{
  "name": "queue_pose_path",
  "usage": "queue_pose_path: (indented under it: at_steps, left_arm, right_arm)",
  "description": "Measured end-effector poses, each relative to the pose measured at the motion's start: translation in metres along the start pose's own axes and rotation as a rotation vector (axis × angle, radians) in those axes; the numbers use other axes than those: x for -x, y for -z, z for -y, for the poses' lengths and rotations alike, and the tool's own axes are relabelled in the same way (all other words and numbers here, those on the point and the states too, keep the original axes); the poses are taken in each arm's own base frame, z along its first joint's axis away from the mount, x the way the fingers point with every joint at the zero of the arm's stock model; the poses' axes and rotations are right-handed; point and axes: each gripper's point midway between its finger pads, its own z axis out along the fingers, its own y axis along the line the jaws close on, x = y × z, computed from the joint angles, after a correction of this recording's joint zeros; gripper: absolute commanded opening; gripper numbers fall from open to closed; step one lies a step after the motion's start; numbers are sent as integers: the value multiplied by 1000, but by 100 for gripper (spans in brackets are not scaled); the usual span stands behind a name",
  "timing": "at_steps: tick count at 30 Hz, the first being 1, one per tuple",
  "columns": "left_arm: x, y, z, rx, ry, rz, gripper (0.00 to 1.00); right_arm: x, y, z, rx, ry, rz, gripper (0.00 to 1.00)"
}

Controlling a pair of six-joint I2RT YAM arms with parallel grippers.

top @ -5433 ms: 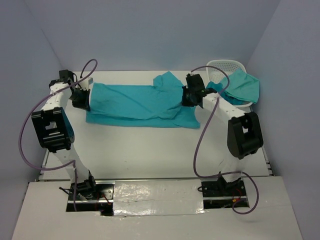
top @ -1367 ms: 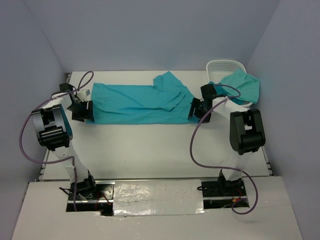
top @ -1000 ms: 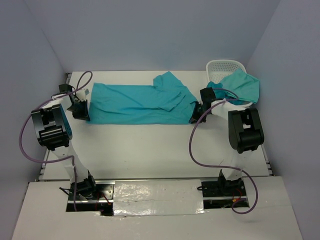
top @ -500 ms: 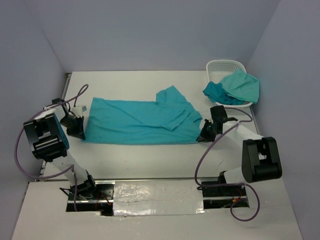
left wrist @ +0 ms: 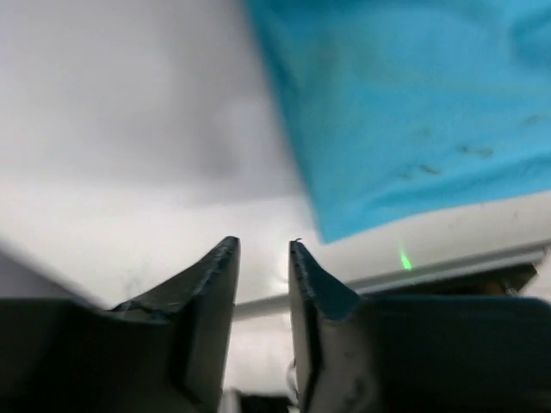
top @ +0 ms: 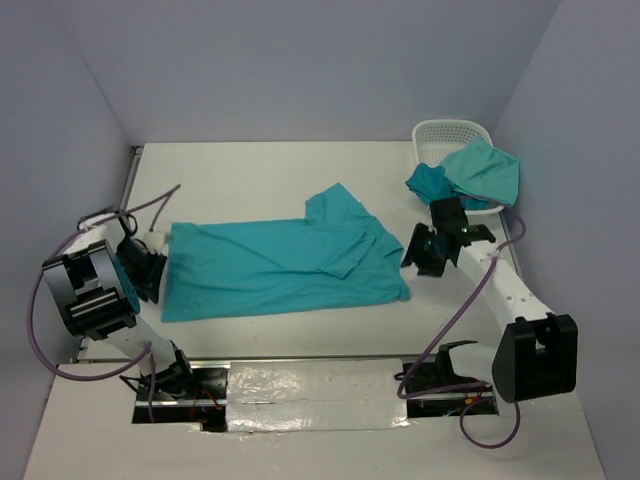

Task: Fold and stack the t-shirts
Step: Fold the flattened tshirt in 1/3 of the way

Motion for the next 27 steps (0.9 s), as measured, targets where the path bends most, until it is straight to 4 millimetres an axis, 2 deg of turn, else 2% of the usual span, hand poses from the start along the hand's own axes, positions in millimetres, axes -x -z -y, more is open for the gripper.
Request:
queue_pose_path:
  at_steps: [2, 4, 5, 7, 9, 11, 14, 17, 20, 27]
  left_arm:
    - [32, 28, -20, 68, -22, 122, 40]
    - [66, 62, -35, 133, -47, 280, 43]
    - [79, 76, -38, 155, -62, 344, 46]
    - [98, 92, -39, 169, -99, 431, 48]
    - [104, 88, -34, 134, -118, 452, 50]
    - [106, 70, -28, 87, -126, 440, 53]
    - [99, 41, -15, 32, -138, 389, 54]
    - [96, 28, -4, 8, -159, 368, 54]
    - [105, 25, -1, 17, -185, 388, 54]
    - [106, 13, 0, 8, -194, 394, 54]
  right_arm:
    - [36, 20, -24, 30, 69, 91, 48]
    - [71, 38, -57, 83, 136, 173, 47]
    - [86, 42, -74, 113, 170, 209, 48]
    - [104, 34, -97, 141, 221, 229, 49]
    - [108, 8, -111, 146, 262, 196, 51]
    - [103, -25, -116, 130, 291, 136, 52]
    - [86, -73, -114, 90, 330, 20, 52]
    - [79, -100, -111, 60, 355, -37, 52]
    - [79, -111, -108, 36, 373, -49, 52]
    - [83, -114, -106, 15, 383, -34, 52]
